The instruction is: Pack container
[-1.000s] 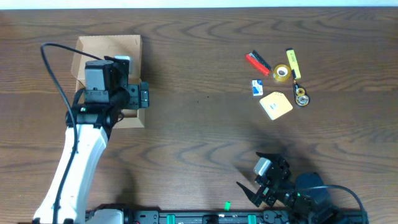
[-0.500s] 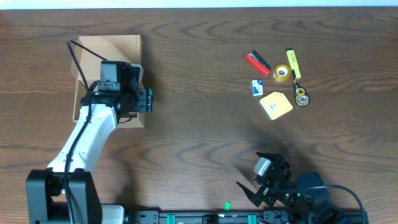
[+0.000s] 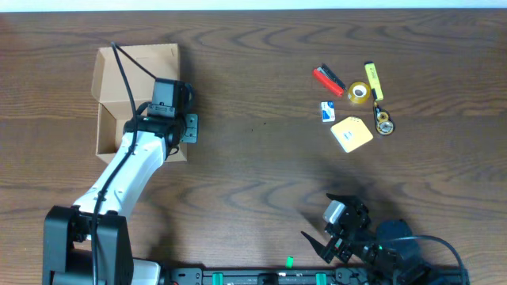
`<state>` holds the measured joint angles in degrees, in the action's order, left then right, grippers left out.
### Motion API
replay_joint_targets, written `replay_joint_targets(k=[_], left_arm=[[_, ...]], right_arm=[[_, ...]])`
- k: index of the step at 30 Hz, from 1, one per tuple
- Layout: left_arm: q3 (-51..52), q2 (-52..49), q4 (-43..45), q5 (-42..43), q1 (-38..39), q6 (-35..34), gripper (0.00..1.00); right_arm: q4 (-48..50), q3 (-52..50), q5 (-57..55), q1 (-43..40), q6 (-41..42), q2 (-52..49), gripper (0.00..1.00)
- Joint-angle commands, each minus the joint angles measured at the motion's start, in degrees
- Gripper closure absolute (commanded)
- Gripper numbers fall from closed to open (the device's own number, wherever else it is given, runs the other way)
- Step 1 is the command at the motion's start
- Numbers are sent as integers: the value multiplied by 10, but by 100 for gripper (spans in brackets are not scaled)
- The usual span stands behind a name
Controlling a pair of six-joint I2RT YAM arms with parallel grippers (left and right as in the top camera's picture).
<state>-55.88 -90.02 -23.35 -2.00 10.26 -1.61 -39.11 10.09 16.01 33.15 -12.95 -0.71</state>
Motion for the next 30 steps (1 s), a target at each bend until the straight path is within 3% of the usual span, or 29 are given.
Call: replay_joint_targets(k=[1,13,19,30], left_arm=[[-11,-7,3,-16,0,-29,93],[-57,-6,13,-14,33,-101,94],[-139,-6,14,-16,98,-119,94],[-188,-48,19,-27,210,-203,94]], right_arm=[[-1,-6,-2,4,7,4,1],[-1,-6,-2,4,7,4,1],[-1,-6,-2,4,7,4,1],[-1,-6,-2,4,7,4,1]])
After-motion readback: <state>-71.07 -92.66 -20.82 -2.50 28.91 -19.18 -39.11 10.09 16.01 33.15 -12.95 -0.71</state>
